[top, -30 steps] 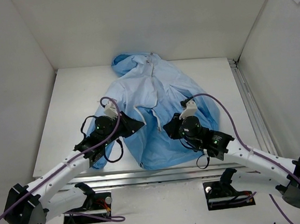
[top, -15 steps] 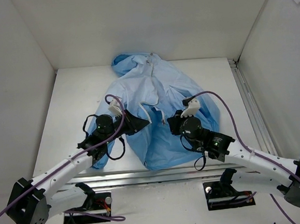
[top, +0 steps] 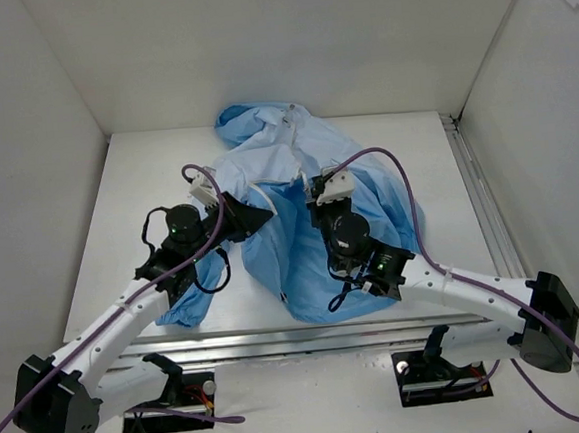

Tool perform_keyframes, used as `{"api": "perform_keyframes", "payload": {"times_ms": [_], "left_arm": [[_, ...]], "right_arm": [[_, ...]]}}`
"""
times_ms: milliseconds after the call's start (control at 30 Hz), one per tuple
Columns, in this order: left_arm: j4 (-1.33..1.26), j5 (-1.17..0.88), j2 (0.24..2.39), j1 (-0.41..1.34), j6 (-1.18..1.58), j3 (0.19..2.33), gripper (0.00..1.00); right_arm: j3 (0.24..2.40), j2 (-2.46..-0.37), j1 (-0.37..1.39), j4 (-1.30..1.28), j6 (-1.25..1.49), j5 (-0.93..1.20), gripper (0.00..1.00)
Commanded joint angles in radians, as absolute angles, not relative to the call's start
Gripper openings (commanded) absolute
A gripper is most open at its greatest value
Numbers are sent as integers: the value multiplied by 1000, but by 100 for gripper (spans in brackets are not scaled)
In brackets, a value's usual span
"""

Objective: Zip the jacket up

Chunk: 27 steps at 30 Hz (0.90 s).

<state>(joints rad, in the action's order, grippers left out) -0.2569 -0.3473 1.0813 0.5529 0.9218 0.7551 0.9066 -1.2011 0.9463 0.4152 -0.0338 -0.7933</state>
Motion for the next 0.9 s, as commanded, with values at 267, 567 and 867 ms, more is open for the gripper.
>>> {"api": "perform_keyframes", "payload": {"times_ms": [267,567,867], "left_arm": [[-322,-508,1080,417,754,914,0],[-408,-569,1124,449,712,936,0],[-463,-569,1177,515,683,999,0]], "right_arm": [[1133,-1230,904,447,58,-769,0],[1089,-1062,789,75,357,-361,0],[1029,-1035,712,93,413,-167,0]]}}
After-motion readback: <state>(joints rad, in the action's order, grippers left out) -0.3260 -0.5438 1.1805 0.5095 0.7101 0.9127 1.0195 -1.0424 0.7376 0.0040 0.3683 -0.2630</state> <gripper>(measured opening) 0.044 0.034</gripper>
